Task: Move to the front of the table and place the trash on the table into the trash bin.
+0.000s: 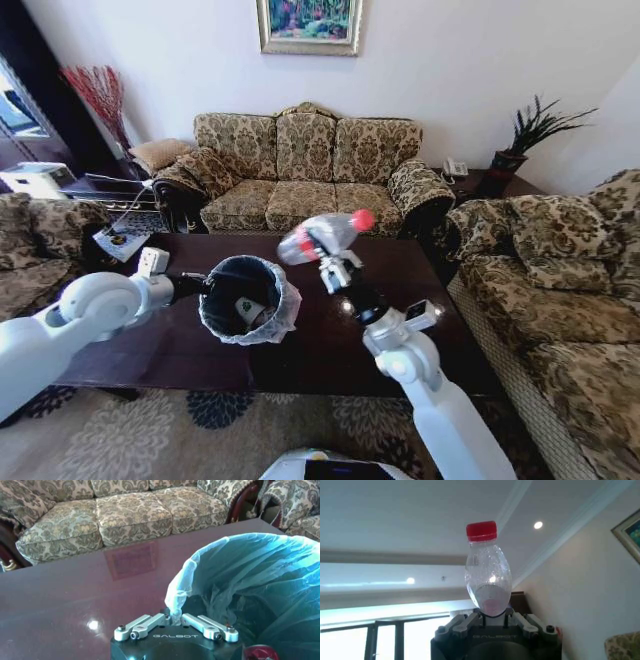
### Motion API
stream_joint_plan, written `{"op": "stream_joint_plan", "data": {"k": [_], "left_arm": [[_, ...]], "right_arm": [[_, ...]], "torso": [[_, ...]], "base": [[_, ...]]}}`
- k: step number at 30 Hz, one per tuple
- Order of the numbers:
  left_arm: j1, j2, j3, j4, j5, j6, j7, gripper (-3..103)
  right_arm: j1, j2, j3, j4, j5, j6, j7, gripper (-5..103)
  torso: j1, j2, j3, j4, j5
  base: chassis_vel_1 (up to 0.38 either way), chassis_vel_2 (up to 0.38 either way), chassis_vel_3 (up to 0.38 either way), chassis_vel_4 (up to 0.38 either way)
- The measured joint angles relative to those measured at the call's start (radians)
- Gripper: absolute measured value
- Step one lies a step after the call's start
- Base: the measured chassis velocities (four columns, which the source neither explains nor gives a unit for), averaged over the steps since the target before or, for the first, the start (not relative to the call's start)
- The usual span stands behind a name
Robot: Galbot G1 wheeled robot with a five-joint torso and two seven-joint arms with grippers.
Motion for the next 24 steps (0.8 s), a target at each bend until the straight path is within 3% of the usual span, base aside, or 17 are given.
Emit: {"op": "stream_joint_plan", "data": {"k": [5, 12, 24], "left_arm": [[0.003, -0.002, -0.007, -0.018, -0.013, 0.001, -0.009, 0], [0.003, -0.001, -0.012, -0.025, -0.02, 0.002, -0.015, 0], [0.003, -0.004, -0.011, -0.031, -0.023, 0.004, -0.02, 0]], "right_arm": [[0.056, 0.012, -0.116, -0.069, -0.084, -0.004, 0.013, 16], [0.078, 0.033, -0.151, -0.14, -0.216, 0.02, 0.022, 14], [0.086, 0.046, -0.156, -0.164, -0.238, 0.025, 0.035, 16]], "torso": [[0.0, 0.0, 0.0, 0.0, 0.0], [0.0, 0.0, 0.0, 0.0001, 0.0], [0.0, 0.0, 0.0, 0.0, 0.0]], "base": [[0.0, 0.0, 0.0, 0.0], [0.0, 0.0, 0.0, 0.0], [0.0, 0.0, 0.0, 0.0]]}}
